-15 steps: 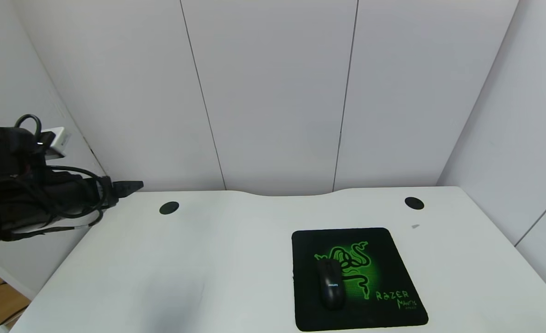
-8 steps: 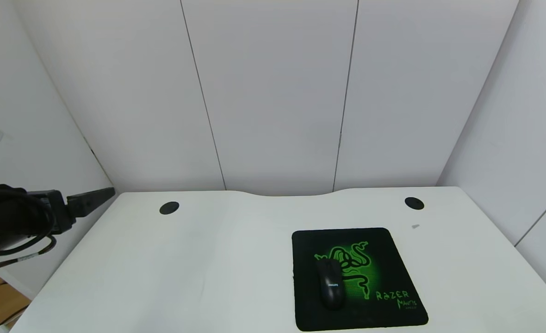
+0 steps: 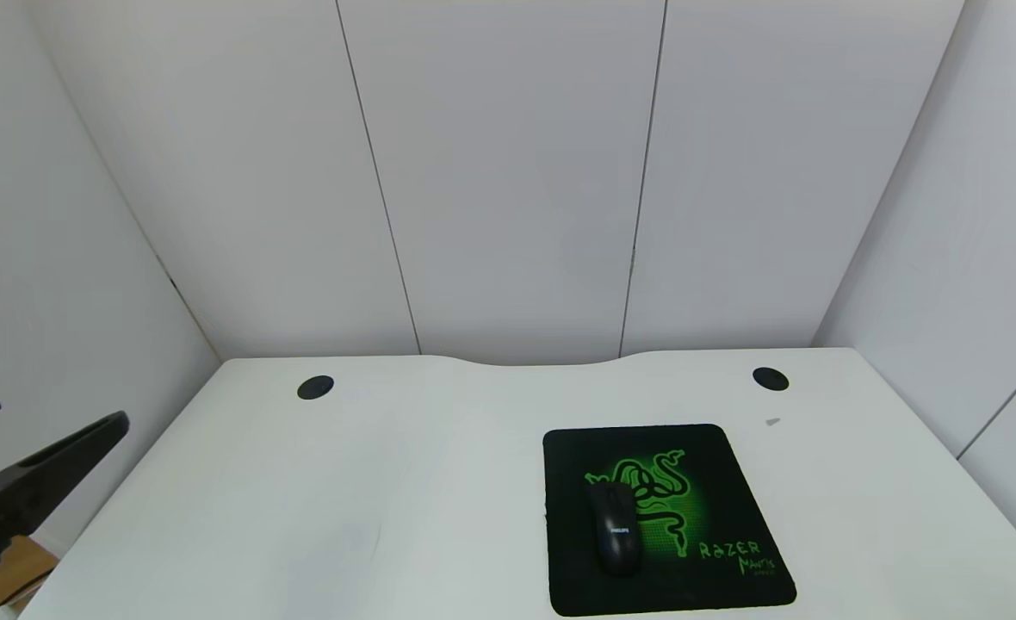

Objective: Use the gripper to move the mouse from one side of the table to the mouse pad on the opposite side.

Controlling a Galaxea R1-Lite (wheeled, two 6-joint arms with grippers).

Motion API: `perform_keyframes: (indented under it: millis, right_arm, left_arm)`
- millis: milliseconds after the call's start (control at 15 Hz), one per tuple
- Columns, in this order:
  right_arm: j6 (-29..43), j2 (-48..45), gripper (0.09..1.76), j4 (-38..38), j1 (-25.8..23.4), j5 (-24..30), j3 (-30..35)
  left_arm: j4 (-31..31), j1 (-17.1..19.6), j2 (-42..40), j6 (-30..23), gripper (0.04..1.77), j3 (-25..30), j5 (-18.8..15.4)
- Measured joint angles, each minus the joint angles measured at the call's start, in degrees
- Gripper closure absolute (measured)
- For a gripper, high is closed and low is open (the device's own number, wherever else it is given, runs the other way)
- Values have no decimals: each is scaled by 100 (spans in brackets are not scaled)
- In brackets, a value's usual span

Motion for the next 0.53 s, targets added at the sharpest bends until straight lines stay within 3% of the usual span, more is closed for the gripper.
perform_keyframes:
  millis: [400, 533]
  right_arm:
    - [0, 0, 14, -2, 0, 0, 0]
    - [2, 0, 14, -2, 0, 0, 0]
  left_arm:
    - [852, -59, -1797, -16, 9, 145, -585]
    - [918, -232, -2232, -49, 9, 199, -660]
